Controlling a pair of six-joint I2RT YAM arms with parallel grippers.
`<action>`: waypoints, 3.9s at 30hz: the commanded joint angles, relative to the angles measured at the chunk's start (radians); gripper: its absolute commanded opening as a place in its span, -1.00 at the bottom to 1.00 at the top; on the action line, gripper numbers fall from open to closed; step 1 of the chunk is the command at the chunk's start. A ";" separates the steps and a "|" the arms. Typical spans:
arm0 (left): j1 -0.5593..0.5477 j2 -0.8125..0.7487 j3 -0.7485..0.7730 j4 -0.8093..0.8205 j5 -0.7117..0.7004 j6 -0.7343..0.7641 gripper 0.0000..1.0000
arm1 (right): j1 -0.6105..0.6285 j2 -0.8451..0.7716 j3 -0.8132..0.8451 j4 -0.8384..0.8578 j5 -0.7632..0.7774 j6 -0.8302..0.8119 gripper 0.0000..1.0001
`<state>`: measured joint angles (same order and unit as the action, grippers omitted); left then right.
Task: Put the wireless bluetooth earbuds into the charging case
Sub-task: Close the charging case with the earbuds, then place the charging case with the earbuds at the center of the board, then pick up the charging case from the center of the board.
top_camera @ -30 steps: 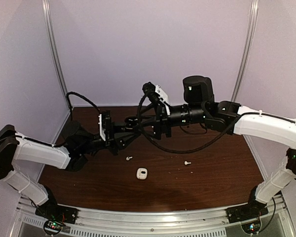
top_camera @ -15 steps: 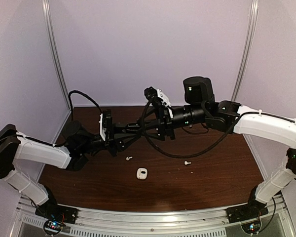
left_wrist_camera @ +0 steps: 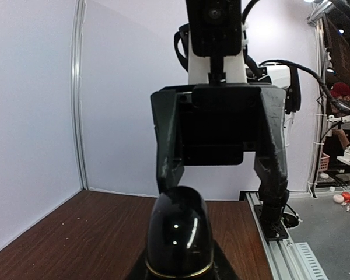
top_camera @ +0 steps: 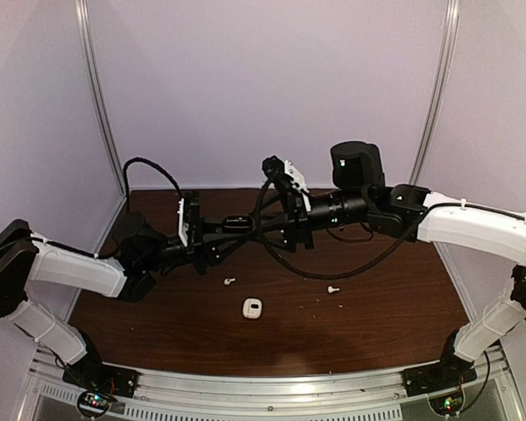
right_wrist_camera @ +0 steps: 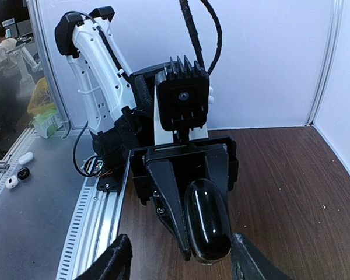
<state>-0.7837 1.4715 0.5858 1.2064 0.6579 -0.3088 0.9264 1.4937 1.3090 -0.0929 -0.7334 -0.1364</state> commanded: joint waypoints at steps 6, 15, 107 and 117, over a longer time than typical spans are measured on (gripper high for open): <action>0.161 0.007 0.051 -0.113 -0.140 -0.237 -1.00 | -0.168 -0.113 -0.143 0.271 0.100 0.275 0.58; 0.363 0.172 0.221 -0.502 -0.157 -0.315 -1.00 | -0.347 -0.072 -0.102 0.477 0.172 0.634 1.00; -0.267 0.049 -0.021 -0.862 -0.747 0.001 0.75 | -0.517 -0.020 -0.287 0.220 -0.129 0.488 1.00; -0.313 0.224 0.060 -0.845 -0.724 0.025 0.46 | -0.517 -0.026 -0.278 0.177 -0.091 0.462 1.00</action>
<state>-1.0950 1.6630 0.6113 0.3019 -0.0666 -0.2897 0.4065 1.4628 1.0206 0.1028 -0.8387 0.3527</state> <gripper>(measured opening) 0.747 0.997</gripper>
